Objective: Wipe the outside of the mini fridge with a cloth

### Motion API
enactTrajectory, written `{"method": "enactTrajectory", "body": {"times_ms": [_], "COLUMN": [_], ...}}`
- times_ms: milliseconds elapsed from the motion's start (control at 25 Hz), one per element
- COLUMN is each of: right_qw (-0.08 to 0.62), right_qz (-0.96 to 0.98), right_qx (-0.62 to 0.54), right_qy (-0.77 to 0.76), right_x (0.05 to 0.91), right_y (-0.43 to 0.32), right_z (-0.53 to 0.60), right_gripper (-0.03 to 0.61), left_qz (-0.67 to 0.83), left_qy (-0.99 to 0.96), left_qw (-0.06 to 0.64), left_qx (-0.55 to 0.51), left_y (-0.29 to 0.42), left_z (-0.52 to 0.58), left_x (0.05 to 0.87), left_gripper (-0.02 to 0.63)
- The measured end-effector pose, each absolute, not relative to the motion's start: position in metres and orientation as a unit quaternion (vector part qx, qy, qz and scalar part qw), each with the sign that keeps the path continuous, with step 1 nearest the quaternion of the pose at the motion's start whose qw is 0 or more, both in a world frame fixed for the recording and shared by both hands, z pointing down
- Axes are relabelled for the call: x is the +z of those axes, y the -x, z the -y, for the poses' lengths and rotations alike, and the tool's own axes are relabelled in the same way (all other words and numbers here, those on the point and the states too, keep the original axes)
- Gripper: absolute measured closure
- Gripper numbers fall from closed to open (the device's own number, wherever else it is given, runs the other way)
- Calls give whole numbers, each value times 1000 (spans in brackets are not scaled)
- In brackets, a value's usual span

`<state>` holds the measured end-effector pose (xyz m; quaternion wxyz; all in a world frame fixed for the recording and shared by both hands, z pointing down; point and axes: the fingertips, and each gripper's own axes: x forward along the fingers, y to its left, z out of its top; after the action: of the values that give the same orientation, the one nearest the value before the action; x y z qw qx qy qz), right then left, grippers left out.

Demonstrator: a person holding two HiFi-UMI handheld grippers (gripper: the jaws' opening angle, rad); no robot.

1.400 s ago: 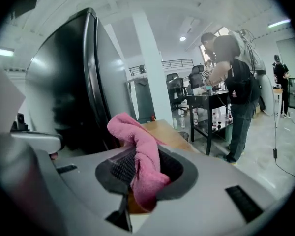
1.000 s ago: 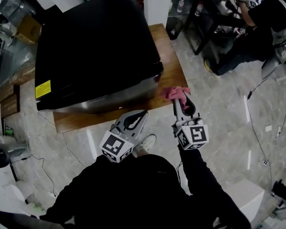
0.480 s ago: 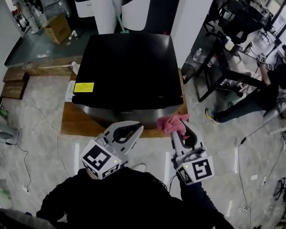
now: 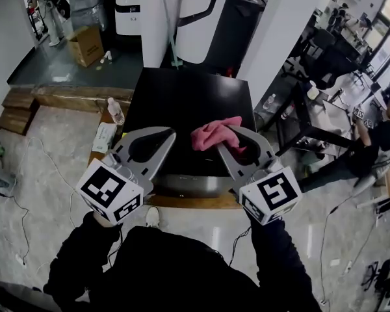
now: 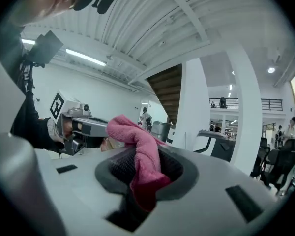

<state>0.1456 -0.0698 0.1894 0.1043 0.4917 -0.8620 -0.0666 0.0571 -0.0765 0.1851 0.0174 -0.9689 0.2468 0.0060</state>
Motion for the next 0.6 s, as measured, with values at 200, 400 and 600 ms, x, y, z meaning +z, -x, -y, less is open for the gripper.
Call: {"method": "enactTrajectory", "body": {"times_ms": [200,400,600], "right_qw": [141,161,195], "right_qz": [875,889,892], "right_qx": [-61,-11,53], "right_qy": [-459,-428,-404], "right_x": [158,152,187], "right_y": [-113,-71,-30], "right_z": [154,241,323], "right_gripper": [485,485,485], "left_qz": [-282,-317,-342], "left_qy": [958,946,938], "left_qw": [43,67,53], "left_qx": [19,15,16], "left_y": [-22,17,51], "left_z": [156,237,309], "left_x": [155,146,176], "left_gripper": [607,607,607]}}
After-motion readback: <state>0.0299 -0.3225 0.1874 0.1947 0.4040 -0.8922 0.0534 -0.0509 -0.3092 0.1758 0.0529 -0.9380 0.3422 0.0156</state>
